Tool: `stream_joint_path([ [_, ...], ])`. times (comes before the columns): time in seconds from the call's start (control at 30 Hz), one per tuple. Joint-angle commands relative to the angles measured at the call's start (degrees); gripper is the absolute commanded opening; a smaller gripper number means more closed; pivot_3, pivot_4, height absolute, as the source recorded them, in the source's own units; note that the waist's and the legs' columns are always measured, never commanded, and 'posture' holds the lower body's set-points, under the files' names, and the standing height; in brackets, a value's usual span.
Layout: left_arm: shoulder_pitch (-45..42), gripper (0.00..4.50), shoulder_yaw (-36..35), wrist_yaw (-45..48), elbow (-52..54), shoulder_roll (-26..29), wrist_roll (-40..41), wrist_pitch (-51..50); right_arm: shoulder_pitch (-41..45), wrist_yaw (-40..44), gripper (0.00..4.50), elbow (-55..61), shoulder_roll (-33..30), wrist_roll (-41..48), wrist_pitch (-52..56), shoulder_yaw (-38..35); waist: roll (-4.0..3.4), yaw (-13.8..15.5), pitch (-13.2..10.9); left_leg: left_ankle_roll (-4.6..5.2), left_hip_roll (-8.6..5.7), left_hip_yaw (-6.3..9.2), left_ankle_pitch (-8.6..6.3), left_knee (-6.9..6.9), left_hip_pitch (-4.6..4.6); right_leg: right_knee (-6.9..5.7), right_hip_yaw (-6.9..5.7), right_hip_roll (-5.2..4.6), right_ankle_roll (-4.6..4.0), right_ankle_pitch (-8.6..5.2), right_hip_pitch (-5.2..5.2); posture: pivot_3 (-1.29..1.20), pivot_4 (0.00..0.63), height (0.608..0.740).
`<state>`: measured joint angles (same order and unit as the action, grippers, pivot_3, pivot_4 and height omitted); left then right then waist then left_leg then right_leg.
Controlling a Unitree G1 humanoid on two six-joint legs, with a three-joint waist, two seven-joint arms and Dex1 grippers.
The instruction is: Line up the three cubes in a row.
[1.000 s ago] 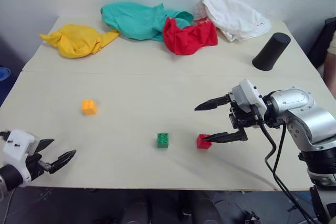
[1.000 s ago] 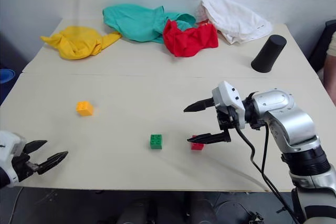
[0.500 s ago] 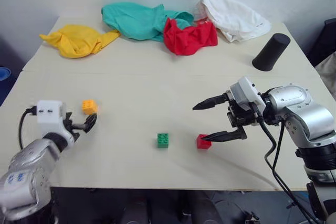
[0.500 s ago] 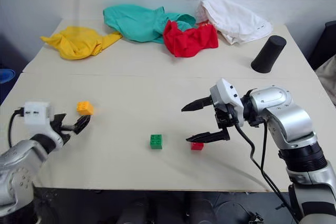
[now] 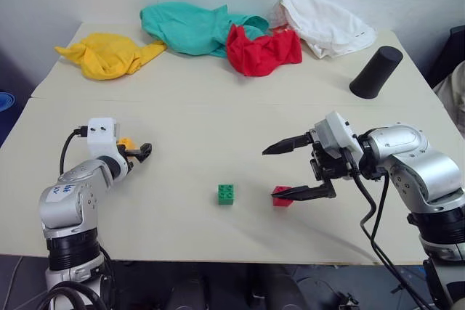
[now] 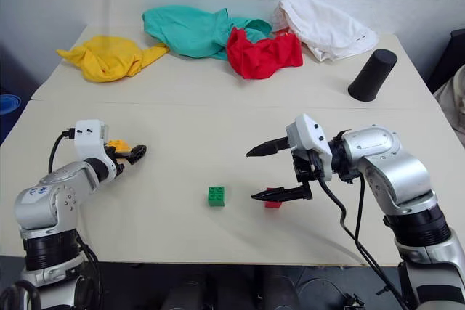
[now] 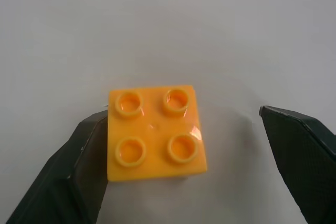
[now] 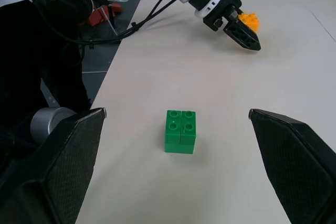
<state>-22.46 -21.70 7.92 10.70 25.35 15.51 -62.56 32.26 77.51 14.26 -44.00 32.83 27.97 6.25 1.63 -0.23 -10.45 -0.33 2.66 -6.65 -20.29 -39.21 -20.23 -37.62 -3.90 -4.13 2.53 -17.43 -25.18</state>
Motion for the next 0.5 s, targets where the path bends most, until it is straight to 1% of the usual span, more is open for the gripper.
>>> stream_joint_path([
  [0.03, -0.4, 3.32, -0.5, 0.4, 1.4, 1.2, 0.2, 0.1, -0.2, -0.7, 4.50, 2.7, -0.3, 1.3, 0.1, -2.0, 0.00, 0.1, 0.0, 0.00, 0.00, 0.00, 0.00, 0.00, 0.00, 0.00, 0.00, 0.00, 0.00, 0.00, 0.00, 0.00, 0.150, 0.740],
  [0.13, -0.4, 2.39, -0.7, 0.2, 1.4, 1.2, 0.3, -0.1, -0.3, -1.2, 4.50, 2.8, -0.2, 1.2, 0.0, -1.9, 0.00, 0.1, 0.0, 0.00, -0.01, 0.01, 0.00, 0.00, -0.01, 0.00, 0.00, -0.02, 0.00, 0.00, 0.00, 0.00, 0.150, 0.740],
  [0.23, -0.4, 1.56, -0.7, 0.6, 1.2, 1.8, 0.2, 0.4, -0.6, -1.3, 4.50, 2.7, -0.3, 0.9, -0.4, -1.7, 0.00, 0.1, 0.0, 0.00, -0.02, 0.01, 0.00, 0.00, 0.00, 0.01, 0.01, -0.02, 0.00, 0.00, 0.00, 0.00, 0.150, 0.740],
  [0.33, -0.2, 1.53, 0.5, 4.1, 0.5, 5.2, 0.4, 2.3, -1.1, -0.5, 4.50, 2.6, -1.1, 0.2, -1.3, -1.4, 0.00, 0.1, 0.0, 0.00, 0.00, 0.01, 0.00, 0.00, -0.01, 0.00, 0.00, 0.00, 0.00, 0.00, -0.01, 0.00, 0.150, 0.740],
  [0.37, -0.3, 1.53, 1.2, 7.4, 0.2, 6.6, 1.4, 4.1, -1.1, 0.0, 4.50, 2.4, -1.4, 0.0, -1.7, -1.3, 0.00, 0.0, 0.0, -0.01, 0.00, 0.00, 0.00, 0.00, 0.00, 0.00, 0.00, 0.00, 0.00, 0.00, -0.01, 0.00, 0.150, 0.740],
  [0.43, 1.1, 1.53, 5.4, 18.7, 1.9, 11.7, 3.2, 10.9, -1.5, 1.0, 4.50, 2.2, -2.2, -0.6, -2.5, -1.3, 0.00, 0.1, 0.0, -0.01, -0.01, -0.01, 0.00, 0.00, -0.01, 0.01, 0.01, 0.00, 0.00, 0.00, -0.02, 0.00, 0.150, 0.740],
  [0.5, 3.3, 1.53, 8.7, 29.2, 4.1, 15.5, 5.2, 18.1, -1.8, 1.6, 4.50, 1.9, -2.7, -1.1, -3.2, -1.3, -0.02, 0.0, 0.0, -0.03, -0.01, -0.01, -0.01, 0.00, -0.01, 0.09, 0.01, -0.01, -0.01, -0.01, -0.03, 0.00, 0.150, 0.740],
])
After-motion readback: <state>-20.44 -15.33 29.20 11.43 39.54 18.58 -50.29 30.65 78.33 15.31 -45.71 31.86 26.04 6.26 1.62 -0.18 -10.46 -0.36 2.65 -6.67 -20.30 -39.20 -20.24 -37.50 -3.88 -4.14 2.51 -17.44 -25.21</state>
